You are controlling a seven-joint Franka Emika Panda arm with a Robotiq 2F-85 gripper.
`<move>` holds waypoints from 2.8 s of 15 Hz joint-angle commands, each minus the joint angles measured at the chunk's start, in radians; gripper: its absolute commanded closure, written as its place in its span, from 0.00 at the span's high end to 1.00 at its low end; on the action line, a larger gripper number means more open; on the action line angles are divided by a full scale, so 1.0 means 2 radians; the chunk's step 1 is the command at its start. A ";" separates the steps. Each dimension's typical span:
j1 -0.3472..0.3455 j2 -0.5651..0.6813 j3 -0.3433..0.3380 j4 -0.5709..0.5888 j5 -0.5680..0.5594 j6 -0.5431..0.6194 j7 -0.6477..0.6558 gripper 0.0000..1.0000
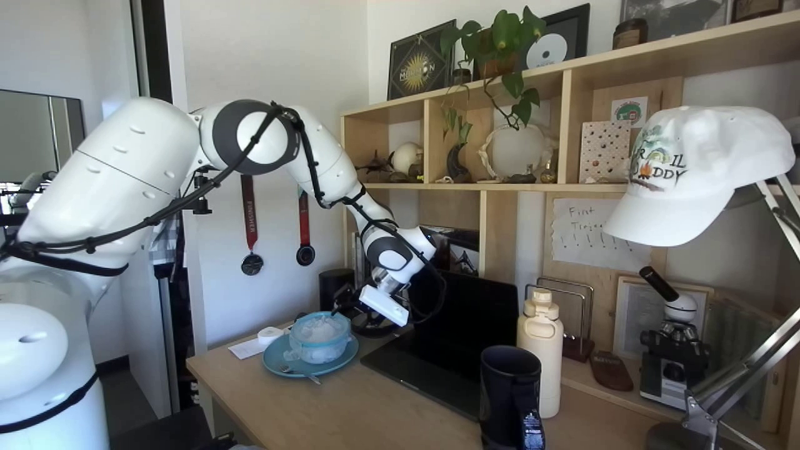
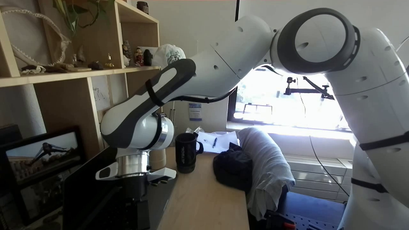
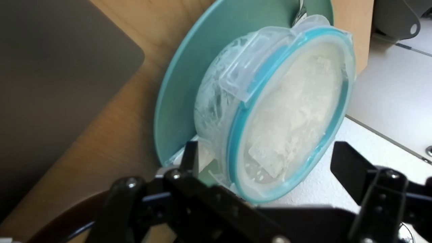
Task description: Pick an item from the tray and place it on the table
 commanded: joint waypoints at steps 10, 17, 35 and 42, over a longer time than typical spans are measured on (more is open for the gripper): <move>-0.002 0.015 0.018 -0.005 0.000 0.005 -0.029 1.00; -0.003 0.016 0.016 -0.004 -0.004 0.002 -0.025 0.34; -0.040 0.002 0.016 0.006 0.057 -0.046 -0.028 0.09; -0.065 -0.027 0.005 -0.023 0.108 -0.062 -0.037 0.08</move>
